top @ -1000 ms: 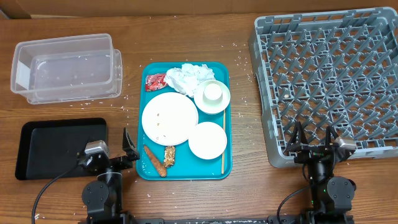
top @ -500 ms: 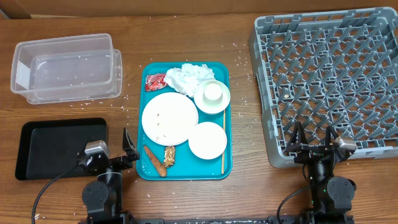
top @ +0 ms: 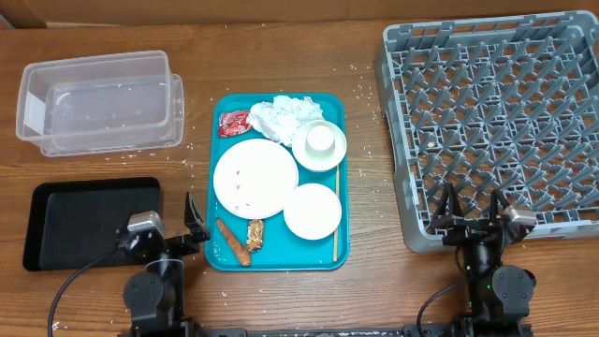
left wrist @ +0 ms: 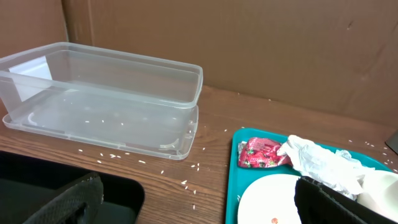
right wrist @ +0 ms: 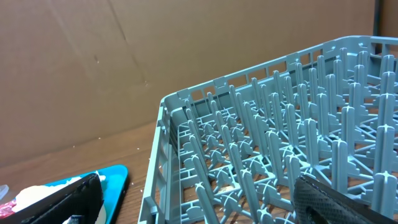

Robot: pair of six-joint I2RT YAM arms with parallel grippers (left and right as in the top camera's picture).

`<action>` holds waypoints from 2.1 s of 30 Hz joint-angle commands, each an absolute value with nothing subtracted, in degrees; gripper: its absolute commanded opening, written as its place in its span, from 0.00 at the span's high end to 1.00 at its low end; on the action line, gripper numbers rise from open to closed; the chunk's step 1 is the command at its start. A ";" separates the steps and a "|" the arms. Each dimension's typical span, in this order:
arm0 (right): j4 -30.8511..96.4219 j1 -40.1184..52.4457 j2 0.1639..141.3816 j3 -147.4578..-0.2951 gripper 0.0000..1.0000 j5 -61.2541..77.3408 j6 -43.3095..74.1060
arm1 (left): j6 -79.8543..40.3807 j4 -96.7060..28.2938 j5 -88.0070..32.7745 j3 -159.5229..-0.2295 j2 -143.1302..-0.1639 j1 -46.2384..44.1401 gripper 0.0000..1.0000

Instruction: Sort waste into correct bins and load items into the dishwasher

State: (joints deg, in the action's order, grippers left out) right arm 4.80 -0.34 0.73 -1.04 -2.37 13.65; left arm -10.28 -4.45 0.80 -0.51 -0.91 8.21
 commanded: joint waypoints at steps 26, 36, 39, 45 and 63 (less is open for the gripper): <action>4.62 -0.38 0.16 -0.47 0.00 -2.68 13.54 | -11.40 -3.18 -0.27 -0.30 -0.32 7.75 0.00; 4.62 -0.38 0.16 -0.47 0.00 -2.68 13.54 | -41.10 0.32 -21.41 -0.32 -0.32 7.79 0.00; 4.62 -0.38 0.16 -0.47 0.00 -2.68 13.54 | -44.18 10.48 -27.51 -0.32 -0.32 7.84 0.00; 4.62 -0.38 0.16 -0.47 0.00 -2.68 13.54 | -40.32 12.86 -28.05 -5.28 -0.95 7.97 0.00; 4.62 -0.38 0.16 -0.47 0.00 -2.68 13.54 | -6.42 -52.53 -46.30 -75.88 -62.06 7.84 0.00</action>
